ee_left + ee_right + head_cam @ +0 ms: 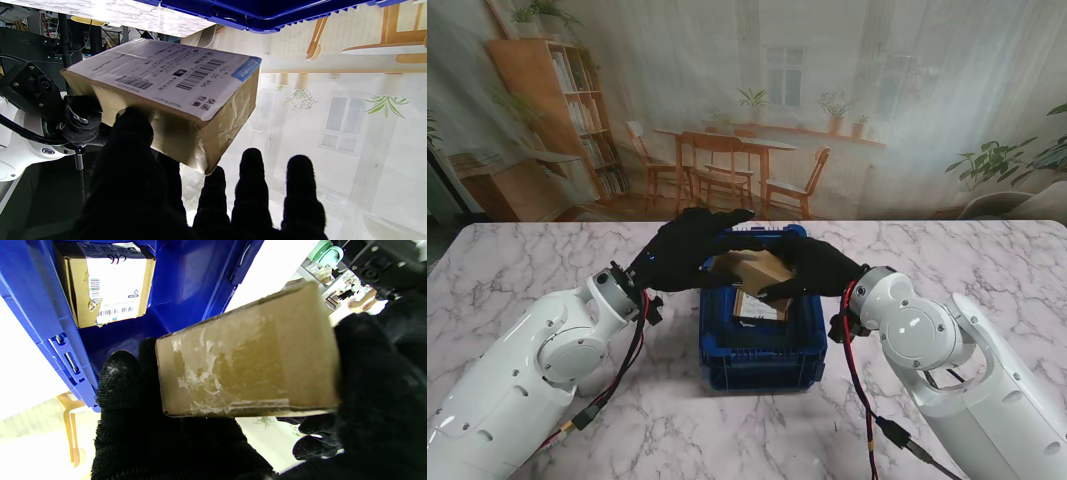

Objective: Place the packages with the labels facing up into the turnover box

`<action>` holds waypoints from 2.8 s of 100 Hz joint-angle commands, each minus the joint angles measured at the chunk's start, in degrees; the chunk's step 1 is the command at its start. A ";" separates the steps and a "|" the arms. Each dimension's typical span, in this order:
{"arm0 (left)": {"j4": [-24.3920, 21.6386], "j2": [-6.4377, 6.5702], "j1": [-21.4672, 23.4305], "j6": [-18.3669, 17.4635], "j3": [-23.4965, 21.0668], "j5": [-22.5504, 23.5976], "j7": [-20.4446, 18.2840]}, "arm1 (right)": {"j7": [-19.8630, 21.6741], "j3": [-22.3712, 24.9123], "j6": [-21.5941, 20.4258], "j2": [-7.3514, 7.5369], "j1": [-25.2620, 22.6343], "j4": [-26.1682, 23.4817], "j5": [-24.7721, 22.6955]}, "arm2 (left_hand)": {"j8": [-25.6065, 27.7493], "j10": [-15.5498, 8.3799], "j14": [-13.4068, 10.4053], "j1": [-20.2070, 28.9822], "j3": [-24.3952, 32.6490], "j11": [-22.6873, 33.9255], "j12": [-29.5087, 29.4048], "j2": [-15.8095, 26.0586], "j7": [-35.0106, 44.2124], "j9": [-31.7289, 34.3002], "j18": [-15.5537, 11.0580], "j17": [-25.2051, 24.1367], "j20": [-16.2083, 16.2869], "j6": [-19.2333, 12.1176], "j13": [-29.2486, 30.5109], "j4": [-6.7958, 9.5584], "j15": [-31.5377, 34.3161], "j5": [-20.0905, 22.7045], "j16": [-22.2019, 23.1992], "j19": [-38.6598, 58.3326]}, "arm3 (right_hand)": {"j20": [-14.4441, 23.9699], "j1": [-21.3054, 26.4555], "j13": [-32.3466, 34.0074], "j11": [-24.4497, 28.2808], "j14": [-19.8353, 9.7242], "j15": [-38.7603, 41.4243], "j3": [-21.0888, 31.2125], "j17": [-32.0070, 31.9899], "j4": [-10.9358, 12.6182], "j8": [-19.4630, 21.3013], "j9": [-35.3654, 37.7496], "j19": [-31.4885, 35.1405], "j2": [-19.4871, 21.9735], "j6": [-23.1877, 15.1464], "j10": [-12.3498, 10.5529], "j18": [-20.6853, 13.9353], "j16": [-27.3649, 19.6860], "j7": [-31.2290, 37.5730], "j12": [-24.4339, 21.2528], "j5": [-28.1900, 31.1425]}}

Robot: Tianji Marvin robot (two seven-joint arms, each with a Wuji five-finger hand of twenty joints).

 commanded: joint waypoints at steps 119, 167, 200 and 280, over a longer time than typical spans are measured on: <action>4.68 0.51 -5.70 2.87 3.42 0.35 -4.94 | 6.21 -0.17 -0.26 0.96 -0.15 -0.99 7.78 | 7.09 1.36 -0.69 4.61 3.46 -0.14 0.20 0.41 0.51 -4.33 -1.20 -0.84 0.86 -1.91 0.20 2.22 1.05 -3.61 1.34 0.69 | 0.91 15.24 5.90 0.77 -4.51 5.32 15.84 2.29 4.87 0.80 1.40 2.56 8.36 -10.80 -1.98 -1.07 2.76 11.87 0.31 7.64; 5.54 0.26 -6.14 3.31 4.02 -1.86 -5.41 | 5.53 -0.64 1.12 0.73 0.96 -0.59 7.81 | 10.11 0.55 -0.76 4.22 2.91 -0.36 0.34 1.76 6.09 -2.47 -0.94 -0.96 1.22 -1.73 0.92 1.78 1.02 -2.05 1.49 0.33 | 0.91 15.39 5.90 0.72 -4.63 5.24 15.83 2.23 4.79 0.46 1.41 2.51 8.33 -10.99 -2.04 -1.02 2.75 11.79 0.31 7.80; 6.36 0.68 -6.90 3.42 4.39 -1.01 -7.11 | 5.17 0.20 1.02 0.64 0.47 -0.97 8.20 | -0.39 0.92 -0.65 -0.81 2.15 -1.30 -0.24 -1.28 -3.47 -3.30 -0.85 -0.99 1.33 -0.08 0.41 2.18 0.60 -3.16 1.17 -0.10 | 0.92 15.53 6.01 0.73 -4.62 5.30 15.83 2.31 4.61 0.31 1.45 2.49 8.33 -10.98 -1.99 -1.08 2.78 11.76 0.33 7.86; 7.86 0.98 -6.88 2.33 3.58 -3.07 -9.66 | 2.58 1.36 1.48 0.10 0.06 -0.74 6.45 | -7.77 1.44 0.28 -22.47 0.91 -3.92 -1.37 -3.28 -14.78 -4.26 -0.18 -1.98 1.47 4.76 -1.06 -1.41 0.02 -7.32 0.83 -2.21 | 0.86 17.17 6.73 0.91 -4.84 5.40 16.31 3.16 3.55 -0.57 1.95 2.56 7.92 -11.18 -2.10 -1.05 2.76 12.50 0.36 8.05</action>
